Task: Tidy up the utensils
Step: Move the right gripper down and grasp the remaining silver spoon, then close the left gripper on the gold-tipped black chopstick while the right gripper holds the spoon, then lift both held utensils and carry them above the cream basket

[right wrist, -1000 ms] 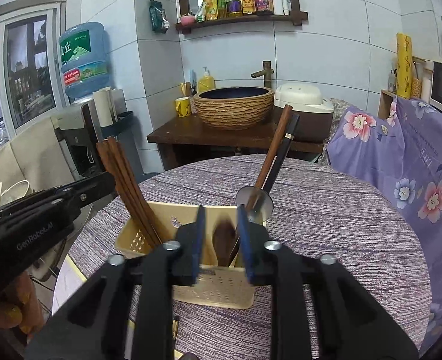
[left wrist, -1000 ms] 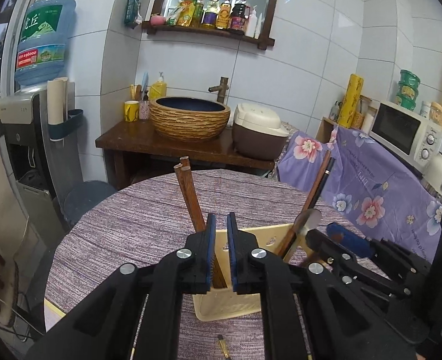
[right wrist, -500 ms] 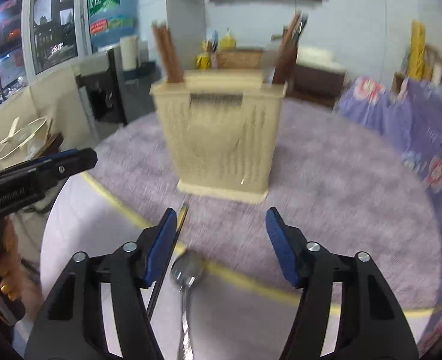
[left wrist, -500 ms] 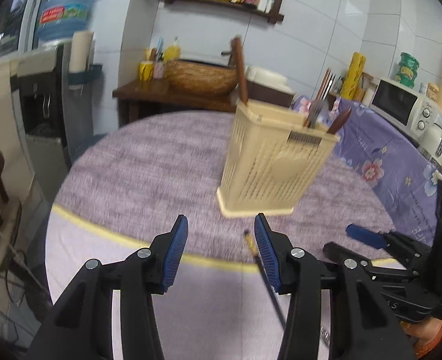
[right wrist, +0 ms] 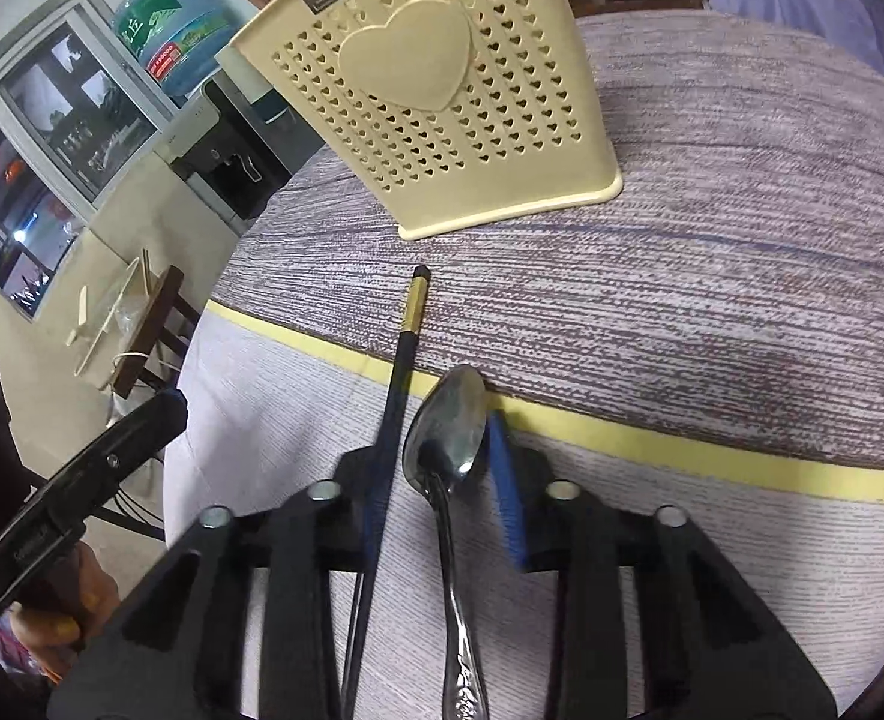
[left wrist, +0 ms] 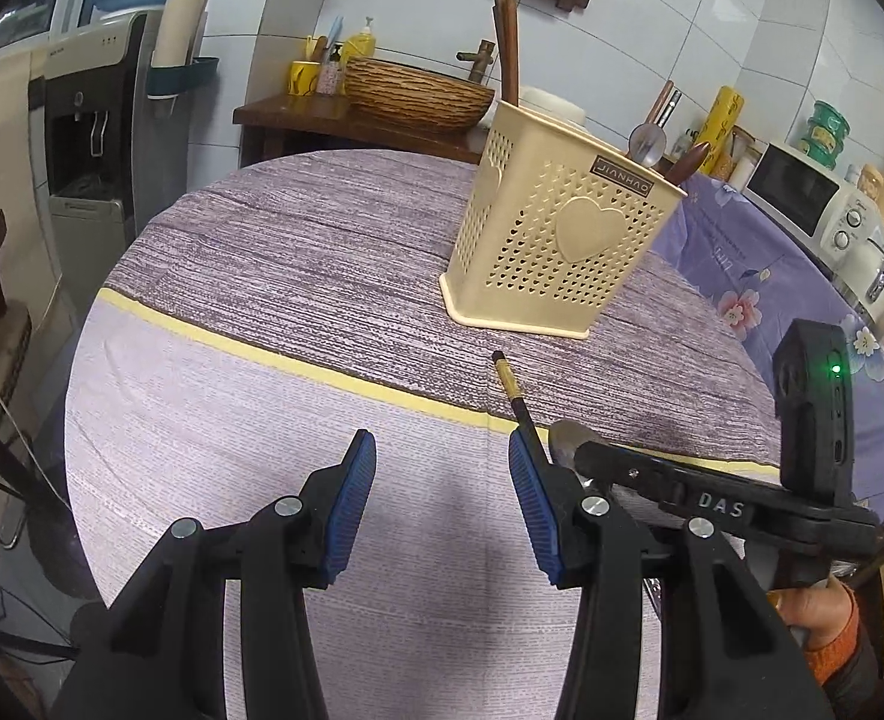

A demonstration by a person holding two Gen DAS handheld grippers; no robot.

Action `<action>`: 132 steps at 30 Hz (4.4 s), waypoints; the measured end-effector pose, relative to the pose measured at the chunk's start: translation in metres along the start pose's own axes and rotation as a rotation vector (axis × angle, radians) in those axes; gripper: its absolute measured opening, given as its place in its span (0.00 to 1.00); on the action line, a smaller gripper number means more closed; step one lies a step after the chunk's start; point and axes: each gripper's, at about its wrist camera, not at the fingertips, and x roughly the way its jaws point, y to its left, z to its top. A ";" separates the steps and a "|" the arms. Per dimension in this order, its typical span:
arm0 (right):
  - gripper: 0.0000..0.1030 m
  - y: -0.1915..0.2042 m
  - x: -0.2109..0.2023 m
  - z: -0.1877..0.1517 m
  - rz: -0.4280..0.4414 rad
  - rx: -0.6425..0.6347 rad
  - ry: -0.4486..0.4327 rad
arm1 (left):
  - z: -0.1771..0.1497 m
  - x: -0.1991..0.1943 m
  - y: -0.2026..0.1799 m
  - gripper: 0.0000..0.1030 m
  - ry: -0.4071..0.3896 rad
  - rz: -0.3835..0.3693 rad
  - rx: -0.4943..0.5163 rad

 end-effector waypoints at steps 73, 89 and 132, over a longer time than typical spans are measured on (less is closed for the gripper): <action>0.37 0.002 -0.027 -0.013 -0.465 -0.221 -0.052 | 0.026 0.117 -0.072 0.17 0.208 0.132 0.165; 0.37 0.000 -0.063 -0.007 -0.346 -0.145 -0.115 | 0.045 0.078 -0.069 0.08 0.108 0.081 0.130; 0.36 0.072 -0.168 0.046 -0.272 -0.272 -0.302 | 0.131 -0.093 -0.075 0.08 -0.262 -0.140 0.160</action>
